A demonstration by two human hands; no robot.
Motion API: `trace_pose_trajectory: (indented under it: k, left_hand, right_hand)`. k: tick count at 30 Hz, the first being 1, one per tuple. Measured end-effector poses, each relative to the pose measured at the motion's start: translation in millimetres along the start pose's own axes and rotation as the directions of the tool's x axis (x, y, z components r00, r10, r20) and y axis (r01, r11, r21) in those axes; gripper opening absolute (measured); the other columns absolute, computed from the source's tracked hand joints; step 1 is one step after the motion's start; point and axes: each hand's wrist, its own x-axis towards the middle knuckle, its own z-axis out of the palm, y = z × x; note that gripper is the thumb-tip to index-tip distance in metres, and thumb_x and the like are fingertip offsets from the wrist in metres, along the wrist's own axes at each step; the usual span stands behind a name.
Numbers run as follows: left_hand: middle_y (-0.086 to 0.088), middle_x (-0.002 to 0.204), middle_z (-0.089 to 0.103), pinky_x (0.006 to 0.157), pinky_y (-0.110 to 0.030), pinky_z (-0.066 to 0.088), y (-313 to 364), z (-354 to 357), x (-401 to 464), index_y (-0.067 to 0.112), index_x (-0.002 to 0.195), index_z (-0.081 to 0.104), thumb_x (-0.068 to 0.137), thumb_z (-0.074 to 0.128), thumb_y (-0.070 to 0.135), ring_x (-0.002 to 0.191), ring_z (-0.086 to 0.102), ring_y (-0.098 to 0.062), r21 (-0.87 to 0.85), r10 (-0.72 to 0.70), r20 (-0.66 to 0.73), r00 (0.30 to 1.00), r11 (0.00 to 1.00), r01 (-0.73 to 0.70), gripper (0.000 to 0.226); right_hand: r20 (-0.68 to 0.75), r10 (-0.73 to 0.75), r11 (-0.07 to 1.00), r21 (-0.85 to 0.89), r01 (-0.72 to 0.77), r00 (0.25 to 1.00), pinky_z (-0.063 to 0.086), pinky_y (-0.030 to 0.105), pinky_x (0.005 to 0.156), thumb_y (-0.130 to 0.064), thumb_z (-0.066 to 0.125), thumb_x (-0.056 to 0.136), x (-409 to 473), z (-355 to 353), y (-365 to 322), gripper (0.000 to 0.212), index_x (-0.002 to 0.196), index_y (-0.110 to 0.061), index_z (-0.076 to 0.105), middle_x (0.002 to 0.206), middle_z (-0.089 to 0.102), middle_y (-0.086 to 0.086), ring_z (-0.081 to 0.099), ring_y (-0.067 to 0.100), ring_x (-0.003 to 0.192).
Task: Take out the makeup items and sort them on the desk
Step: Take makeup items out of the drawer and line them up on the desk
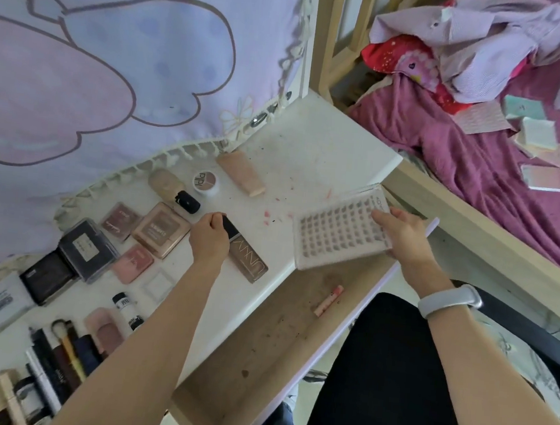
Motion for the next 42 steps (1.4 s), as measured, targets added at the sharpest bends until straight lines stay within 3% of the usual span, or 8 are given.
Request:
trace_pose_trajectory:
  k: [4,10,16,21,26,31,35,42]
  left_hand:
    - [-0.012,0.084,0.047,0.07,-0.031,0.035,-2,-2,-2,0.006,0.077,0.053,0.097,0.036,0.007,0.076,0.042,-0.022,0.029,0.1,-0.093,0.991,0.995,-0.097,0.026]
    - [-0.013,0.136,0.029,0.092,-0.014,0.027,-20,-5,-16,0.007,0.128,0.047,0.093,0.049,0.006,0.119,0.039,-0.022,0.113,0.186,0.006,0.983,0.976,-0.185,0.035]
    - [-0.005,0.156,-0.006,0.114,-0.035,0.007,-39,-8,-33,0.015,0.146,0.02,0.09,0.054,0.035,0.142,-0.012,-0.016,0.309,0.332,0.241,0.912,0.865,-0.396,0.068]
    - [-0.001,0.155,-0.015,0.115,-0.041,-0.002,-57,-14,-31,0.019,0.148,0.001,0.084,0.051,0.056,0.132,-0.029,-0.008,0.536,0.345,0.442,0.828,0.639,-0.552,0.09]
    - [-0.003,0.156,-0.012,0.114,-0.041,-0.002,-49,-15,-18,0.018,0.148,0.003,0.086,0.051,0.052,0.139,-0.023,-0.014,0.525,0.36,0.465,0.809,0.624,-0.579,0.086]
    - [-0.002,0.156,-0.013,0.114,-0.041,-0.003,-43,-10,-8,0.018,0.148,0.002,0.086,0.049,0.054,0.141,-0.019,-0.017,0.518,0.368,0.468,0.804,0.622,-0.587,0.085]
    - [-0.002,0.155,-0.018,0.114,-0.043,-0.006,-42,-4,-5,0.019,0.148,-0.005,0.088,0.042,0.057,0.14,-0.023,-0.018,0.565,0.363,0.464,0.808,0.582,-0.586,0.085]
    - [-0.002,0.155,-0.016,0.111,-0.053,-0.009,-32,2,0,0.02,0.148,-0.002,0.087,0.04,0.061,0.141,-0.02,-0.018,0.616,0.344,0.452,0.823,0.547,-0.567,0.085]
  right_hand:
    - [-0.086,0.027,0.991,0.135,-0.015,0.996,0.034,0.013,0.037,-0.027,0.05,0.094,16,35,8,0.014,0.091,-0.014,0.055,0.067,0.059,-0.006,0.049,0.003,0.045]
    - [-0.11,0.151,0.984,0.115,-0.139,0.982,0.038,0.015,0.036,-0.032,0.044,0.095,65,78,10,0.019,0.104,-0.014,0.045,0.078,0.052,-0.001,0.049,0.014,0.057]
    - [-0.166,0.146,0.989,0.006,-0.147,0.975,0.05,0.042,0.092,-0.032,0.059,0.087,82,107,7,0.059,0.136,-0.009,0.035,0.123,0.056,0.008,0.057,0.026,0.107]
    - [-0.209,-0.045,0.963,-0.268,-0.013,0.977,0.043,0.033,0.087,-0.027,0.056,0.089,77,119,3,0.065,0.141,-0.008,0.021,0.134,0.041,0.015,0.048,0.029,0.114]
    - [-0.073,-0.169,0.837,-0.537,0.104,0.983,0.042,0.03,0.071,-0.018,0.049,0.092,61,121,3,0.066,0.146,-0.021,0.012,0.147,0.013,0.014,0.046,0.021,0.086]
    - [0.046,-0.317,0.566,-0.792,0.227,0.947,0.04,0.044,0.098,-0.014,0.048,0.091,52,123,17,0.053,0.141,-0.015,0.029,0.149,0.013,0.015,0.033,0.036,0.126]
    - [0.158,-0.355,0.276,-0.924,0.265,0.921,0.029,0.045,0.103,-0.027,0.044,0.092,52,119,34,0.057,0.144,-0.017,0.022,0.151,0.016,0.012,0.022,0.031,0.133]
    - [0.249,-0.286,0.316,-0.887,0.336,0.925,0.02,0.049,0.108,-0.03,0.038,0.095,52,110,34,0.06,0.147,-0.02,0.008,0.156,0.003,0.007,0.016,0.032,0.137]
